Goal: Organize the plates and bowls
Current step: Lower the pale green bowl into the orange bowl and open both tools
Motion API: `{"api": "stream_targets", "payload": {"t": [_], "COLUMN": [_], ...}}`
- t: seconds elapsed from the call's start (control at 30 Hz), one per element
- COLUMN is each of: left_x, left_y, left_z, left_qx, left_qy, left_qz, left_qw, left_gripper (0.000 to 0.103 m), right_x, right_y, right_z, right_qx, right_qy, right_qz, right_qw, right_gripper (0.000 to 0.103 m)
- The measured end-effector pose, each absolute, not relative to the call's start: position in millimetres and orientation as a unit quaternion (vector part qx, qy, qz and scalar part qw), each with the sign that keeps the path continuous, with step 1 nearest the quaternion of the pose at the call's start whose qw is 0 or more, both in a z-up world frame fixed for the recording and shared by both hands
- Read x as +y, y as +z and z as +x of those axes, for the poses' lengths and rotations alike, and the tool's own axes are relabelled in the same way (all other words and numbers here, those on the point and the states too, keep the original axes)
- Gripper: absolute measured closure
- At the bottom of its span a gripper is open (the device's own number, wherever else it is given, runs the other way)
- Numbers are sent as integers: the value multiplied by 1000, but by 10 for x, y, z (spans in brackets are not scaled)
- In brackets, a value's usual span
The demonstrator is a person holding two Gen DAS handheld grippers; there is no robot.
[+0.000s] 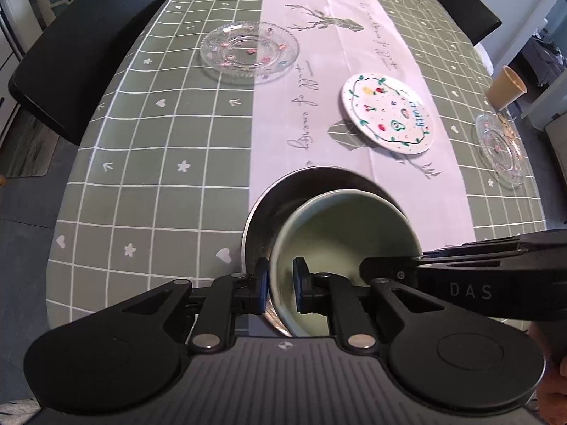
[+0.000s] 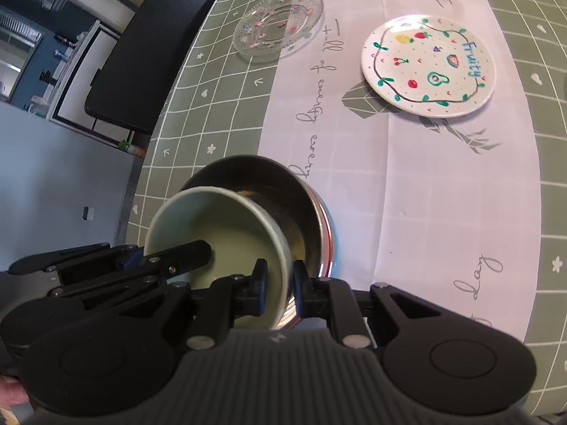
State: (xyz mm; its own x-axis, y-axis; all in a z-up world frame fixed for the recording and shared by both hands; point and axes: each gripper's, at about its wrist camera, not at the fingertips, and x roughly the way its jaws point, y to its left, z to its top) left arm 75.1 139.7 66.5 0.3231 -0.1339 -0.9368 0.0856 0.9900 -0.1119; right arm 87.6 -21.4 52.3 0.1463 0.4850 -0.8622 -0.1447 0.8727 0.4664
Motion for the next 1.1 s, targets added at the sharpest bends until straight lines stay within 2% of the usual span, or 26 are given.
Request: {"api": "stream_targets", "payload": {"t": [0.13,0.3,0.33,0.47,0.5,0.53,0.57,0.63,0.7,0.87,1.0,1.1], "left_x": [1424,1345,1334,1292,1294,1297,1302,1312,1328,1406,1466,1478], "left_y": [676,756,787,912,933,949,958,952,921,859,924,961], "left_z": [735,656,634,581,573,568,576,591,607,583,497,453], "left_qx": [577,555,546,508,498,490,487,491,500,518,496,483], "left_qy": [-70,-70,-65,-53,-47,-45,-45,-47,-50,-64,-65,-66], "left_qz": [-29,3,10,48,55,58,60,55,51,42,37,46], "left_qw": [813,829,835,858,864,868,870,868,863,852,865,872], "left_gripper": [87,77,77,75,69,59,54,52,52,52,51,51], "right_x": [-132,-10,19,127,148,166,183,214,236,58,-137,-115], "right_y": [546,598,597,597,595,591,594,587,589,611,627,663], "right_z": [863,770,751,689,673,656,636,596,555,470,379,239], "right_qx": [605,574,567,542,534,529,527,525,527,513,505,479], "right_qy": [205,196,198,198,201,206,212,220,230,243,238,220], "right_qz": [105,43,30,-22,-33,-41,-46,-51,-60,3,113,120], "right_qw": [762,794,799,816,821,822,822,821,816,823,822,841], "right_gripper": [89,87,84,83,81,72,64,57,56,55,43,37]}}
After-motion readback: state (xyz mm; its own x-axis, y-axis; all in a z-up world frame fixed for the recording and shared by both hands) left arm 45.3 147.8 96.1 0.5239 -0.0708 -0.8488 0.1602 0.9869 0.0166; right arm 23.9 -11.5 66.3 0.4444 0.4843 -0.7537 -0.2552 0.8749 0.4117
